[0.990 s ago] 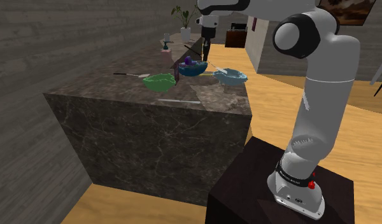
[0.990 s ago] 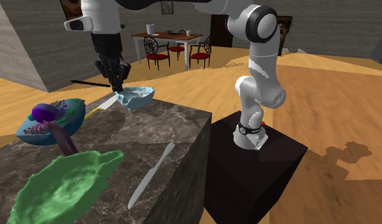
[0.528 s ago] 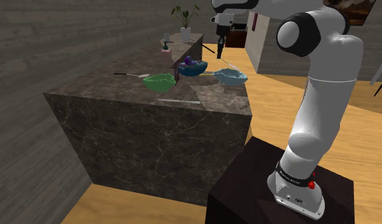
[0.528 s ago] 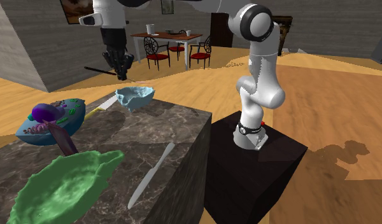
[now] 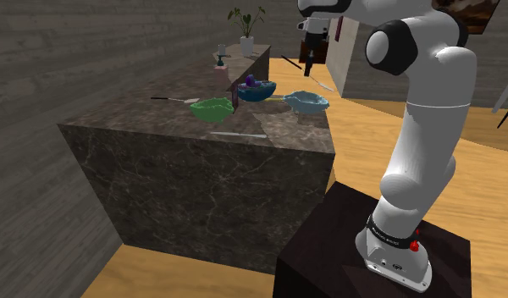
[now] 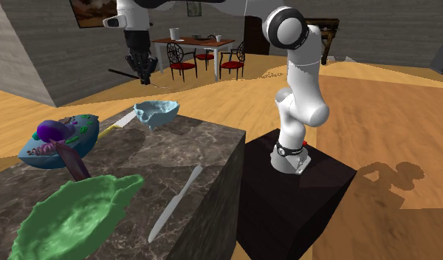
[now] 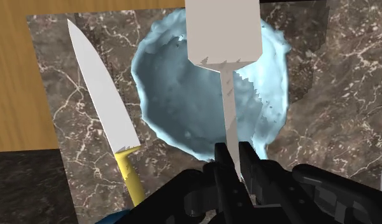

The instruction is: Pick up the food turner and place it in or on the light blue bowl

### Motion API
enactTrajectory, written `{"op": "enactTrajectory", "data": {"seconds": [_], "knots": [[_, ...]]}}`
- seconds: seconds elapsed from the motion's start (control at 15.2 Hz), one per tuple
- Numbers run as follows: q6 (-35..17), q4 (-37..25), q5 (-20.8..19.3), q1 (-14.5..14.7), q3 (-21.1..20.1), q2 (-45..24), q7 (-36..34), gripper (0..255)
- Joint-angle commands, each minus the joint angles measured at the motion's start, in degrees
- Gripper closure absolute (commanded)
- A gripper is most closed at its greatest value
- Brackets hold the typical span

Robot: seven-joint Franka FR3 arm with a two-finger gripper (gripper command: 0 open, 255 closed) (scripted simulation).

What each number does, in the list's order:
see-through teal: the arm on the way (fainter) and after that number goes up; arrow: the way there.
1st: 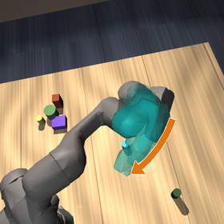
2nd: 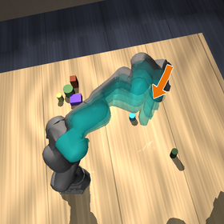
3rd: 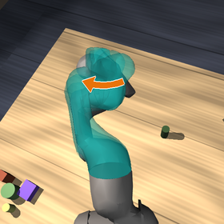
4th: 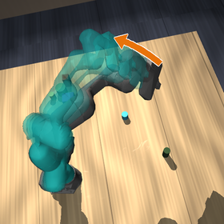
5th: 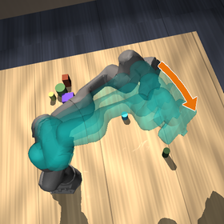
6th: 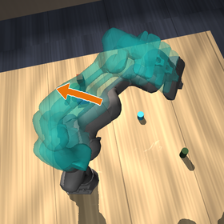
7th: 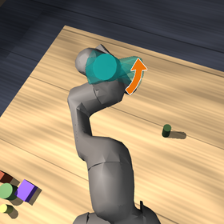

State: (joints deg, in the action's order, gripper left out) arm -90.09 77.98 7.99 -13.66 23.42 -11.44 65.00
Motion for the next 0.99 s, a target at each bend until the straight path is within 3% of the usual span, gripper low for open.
{"op": "enactTrajectory", "data": {"seconds": [0.0, 0.92], "knots": [[-1.3, 1.6, -0.1, -0.1, 0.1, 0.3, 0.4, 255], [-11.9, 13.8, -0.7, 0.8, -0.2, 2.0, 0.7, 255]]}}
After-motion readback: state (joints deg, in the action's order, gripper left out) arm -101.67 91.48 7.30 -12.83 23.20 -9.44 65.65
